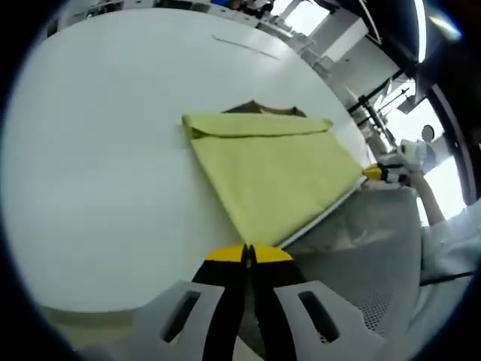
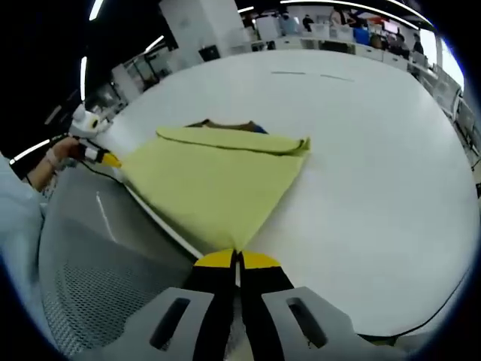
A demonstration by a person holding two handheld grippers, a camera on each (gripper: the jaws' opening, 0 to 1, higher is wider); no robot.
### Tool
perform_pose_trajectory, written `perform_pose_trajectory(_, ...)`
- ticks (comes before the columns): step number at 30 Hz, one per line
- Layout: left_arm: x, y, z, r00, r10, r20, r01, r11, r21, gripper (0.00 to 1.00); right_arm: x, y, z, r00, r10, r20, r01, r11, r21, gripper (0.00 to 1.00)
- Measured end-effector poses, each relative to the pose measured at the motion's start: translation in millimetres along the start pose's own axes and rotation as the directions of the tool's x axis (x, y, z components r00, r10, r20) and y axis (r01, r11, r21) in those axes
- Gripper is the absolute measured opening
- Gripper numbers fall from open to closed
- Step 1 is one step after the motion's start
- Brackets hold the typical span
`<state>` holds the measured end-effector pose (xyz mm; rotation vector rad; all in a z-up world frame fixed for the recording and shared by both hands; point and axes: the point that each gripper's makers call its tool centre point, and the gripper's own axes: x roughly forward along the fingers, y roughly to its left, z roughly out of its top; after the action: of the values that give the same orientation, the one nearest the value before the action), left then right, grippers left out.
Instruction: Fold the garment on the visible template until the final outline fits inside the template.
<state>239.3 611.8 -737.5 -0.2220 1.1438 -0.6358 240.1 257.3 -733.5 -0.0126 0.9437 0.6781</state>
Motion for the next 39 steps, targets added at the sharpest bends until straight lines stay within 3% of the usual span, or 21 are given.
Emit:
perform_pose_trajectory(8,6.1,0.6,-16.9,0.998,-0.004,-0.070,0.003,1.000,-0.008,0.00,1.7,-2.9,-14.9,0.999,-0.010,-0.052,0.011,0.999,0.036,0.02)
perform_pose_trajectory(13,10.4,3.6,-20.5,0.995,0.016,-0.103,-0.016,1.000,0.005,0.00,7.9,-4.7,-22.1,0.992,-0.016,-0.126,0.019,0.999,0.025,0.02)
perform_pose_trajectory(18,14.2,5.0,-22.5,0.989,0.035,-0.146,-0.030,0.999,0.034,0.00,15.5,-5.9,-29.7,0.974,-0.021,-0.226,0.022,1.000,0.001,0.02)
perform_pose_trajectory(24,17.5,5.1,-25.5,0.979,0.062,-0.192,-0.050,0.996,0.070,0.00,18.9,-7.3,-33.0,0.953,-0.022,-0.301,0.013,0.999,-0.033,0.02)
perform_pose_trajectory(39,19.9,7.8,-28.8,0.968,0.094,-0.232,-0.071,0.992,0.109,0.00,19.5,-6.1,-36.7,0.931,-0.024,-0.364,0.001,0.998,-0.065,0.02)
